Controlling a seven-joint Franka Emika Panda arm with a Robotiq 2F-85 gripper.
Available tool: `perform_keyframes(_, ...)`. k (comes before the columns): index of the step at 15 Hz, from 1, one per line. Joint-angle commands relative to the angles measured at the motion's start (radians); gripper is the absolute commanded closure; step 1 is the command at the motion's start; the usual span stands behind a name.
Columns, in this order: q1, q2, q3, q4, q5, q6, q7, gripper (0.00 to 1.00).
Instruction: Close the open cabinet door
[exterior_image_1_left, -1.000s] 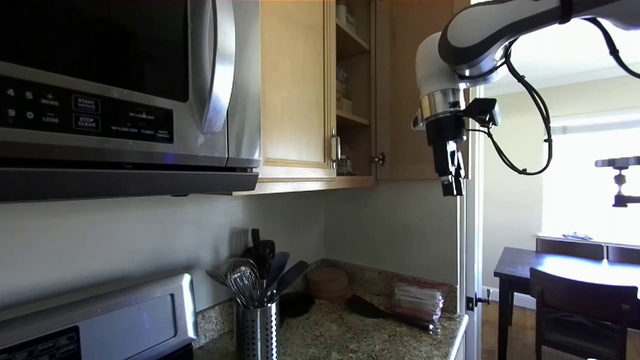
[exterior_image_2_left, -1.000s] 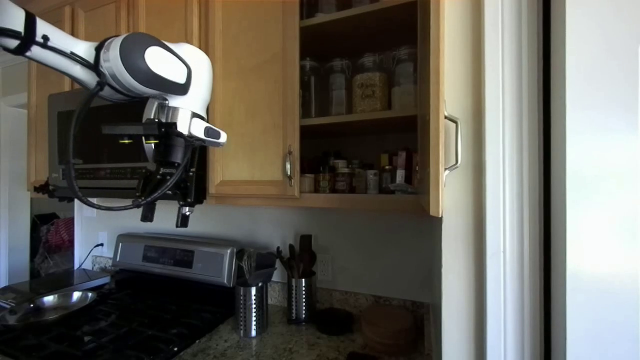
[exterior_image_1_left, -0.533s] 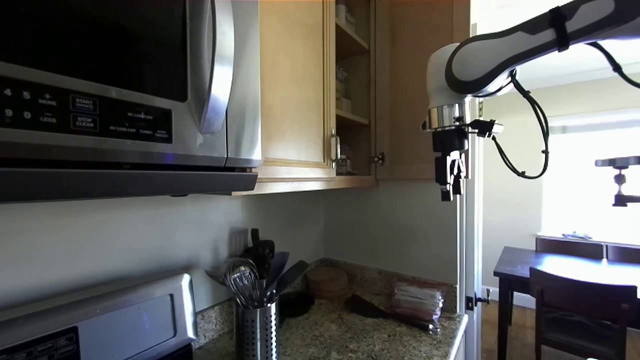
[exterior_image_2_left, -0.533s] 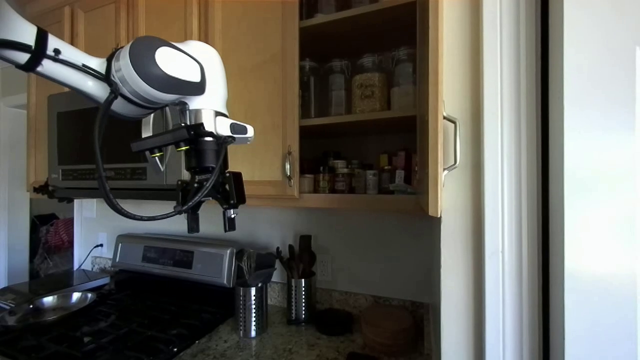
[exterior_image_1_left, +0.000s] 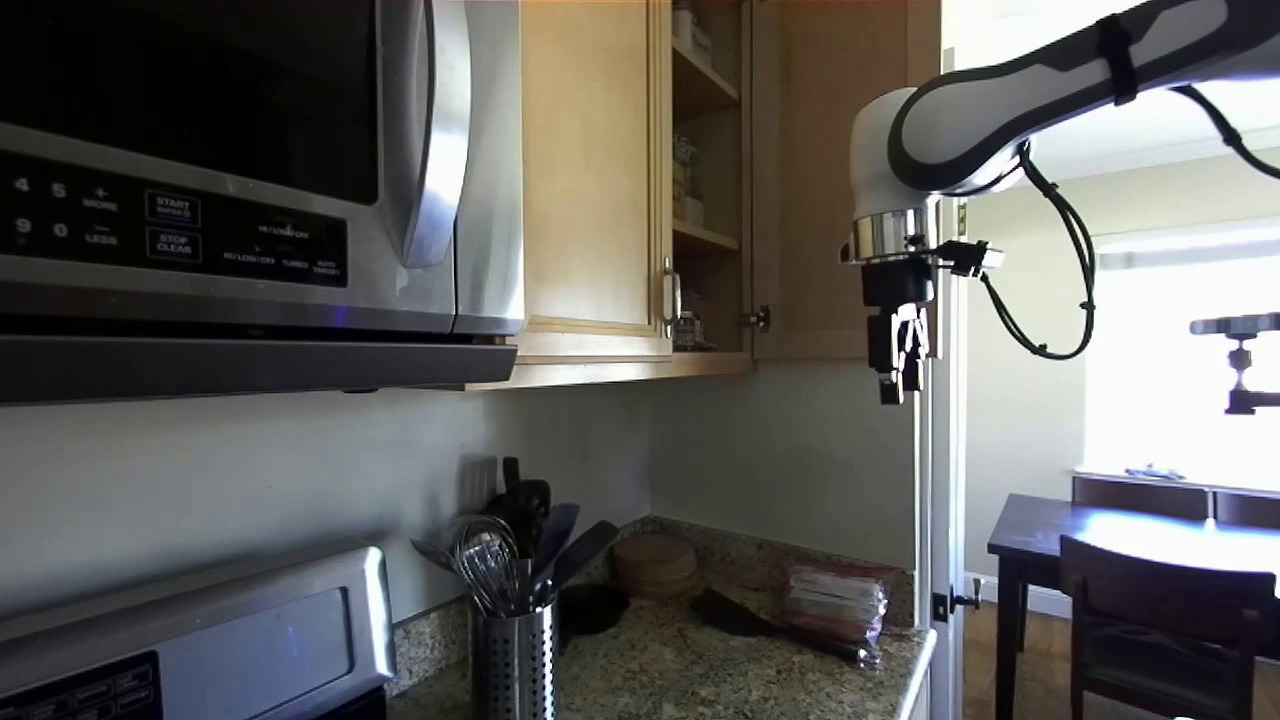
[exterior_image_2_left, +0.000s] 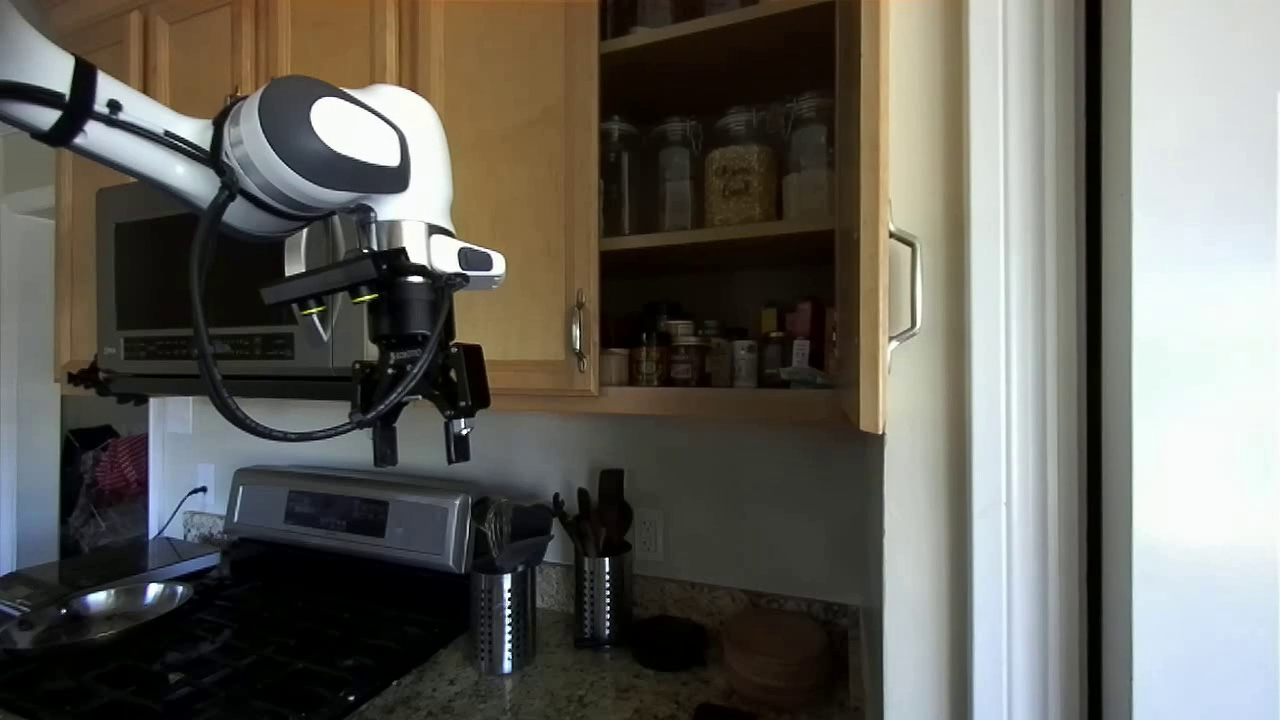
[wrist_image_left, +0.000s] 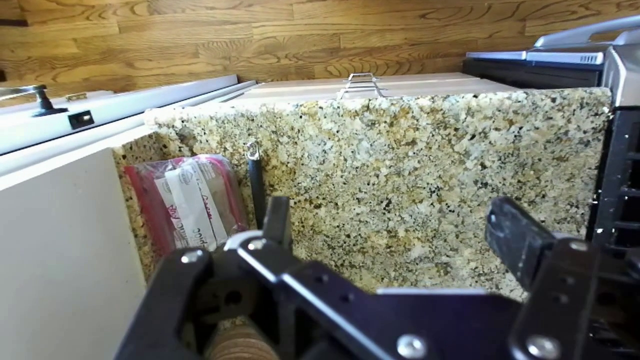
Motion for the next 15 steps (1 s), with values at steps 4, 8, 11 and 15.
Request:
perform_keyframes(4, -0.034, -0.008, -0.118, -0.031, 0.003, 0.197, -0.081, 0.00)
perform_keyframes(8, -0.086, -0.005, -0.219, -0.028, 0.030, 0.278, -0.129, 0.00)
perform_keyframes(11, -0.123, 0.001, -0.265, -0.022, 0.031, 0.330, -0.142, 0.00)
perform_keyframes(15, -0.168, 0.011, -0.282, -0.026, 0.007, 0.443, -0.126, 0.00)
